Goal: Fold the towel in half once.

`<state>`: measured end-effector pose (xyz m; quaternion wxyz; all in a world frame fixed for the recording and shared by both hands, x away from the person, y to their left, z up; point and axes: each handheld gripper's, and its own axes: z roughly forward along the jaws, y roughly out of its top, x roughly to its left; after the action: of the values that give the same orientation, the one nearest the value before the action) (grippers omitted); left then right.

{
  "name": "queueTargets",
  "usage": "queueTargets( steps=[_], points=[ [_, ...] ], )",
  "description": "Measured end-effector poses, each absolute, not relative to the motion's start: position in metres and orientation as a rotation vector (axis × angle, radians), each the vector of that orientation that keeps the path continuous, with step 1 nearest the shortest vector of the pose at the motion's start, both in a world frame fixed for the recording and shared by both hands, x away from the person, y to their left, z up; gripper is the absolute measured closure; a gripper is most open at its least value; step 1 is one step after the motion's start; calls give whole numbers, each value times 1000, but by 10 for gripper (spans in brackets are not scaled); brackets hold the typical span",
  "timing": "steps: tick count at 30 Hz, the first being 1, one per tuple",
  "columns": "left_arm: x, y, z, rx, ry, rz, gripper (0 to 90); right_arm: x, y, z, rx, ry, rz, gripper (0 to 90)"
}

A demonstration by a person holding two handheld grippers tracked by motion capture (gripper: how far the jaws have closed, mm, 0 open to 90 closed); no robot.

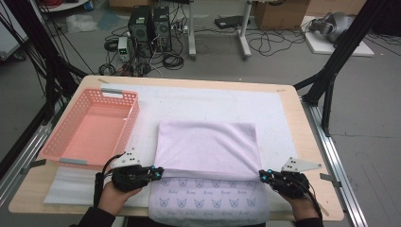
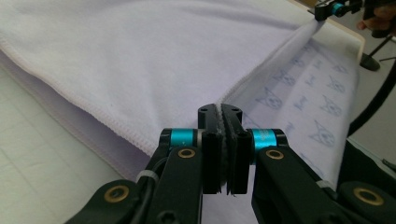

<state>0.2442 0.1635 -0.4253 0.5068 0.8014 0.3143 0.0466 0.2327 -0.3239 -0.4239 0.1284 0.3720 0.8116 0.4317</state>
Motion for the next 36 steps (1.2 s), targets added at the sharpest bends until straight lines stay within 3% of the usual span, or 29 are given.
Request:
queueTargets(
  steps=[11,15,16,18,19,22,28,36],
  points=[
    [222,165,-422,2004,727,55,862,201,-329,-411,1026,2406,1257,888],
    [220,167,-422,2020,724,31,819,188,-332,-408,1015,2428,1241,898],
    [221,167,-423,2014,731,28,780,187,-333,-408,1020,2424,1242,895],
    [226,167,-424,1977,782,49,578,188,-334,-409,1039,2396,1242,892],
    [227,167,-424,1963,791,65,521,190,-334,-410,1046,2384,1242,878],
    [234,169,-424,1887,848,142,438,198,-332,-415,1083,2342,1223,808],
    [254,173,-430,1831,994,273,436,216,-328,-420,1140,2247,1167,755],
    [277,163,-436,1826,1024,335,443,250,-318,-437,1260,2231,1077,736]
  ],
)
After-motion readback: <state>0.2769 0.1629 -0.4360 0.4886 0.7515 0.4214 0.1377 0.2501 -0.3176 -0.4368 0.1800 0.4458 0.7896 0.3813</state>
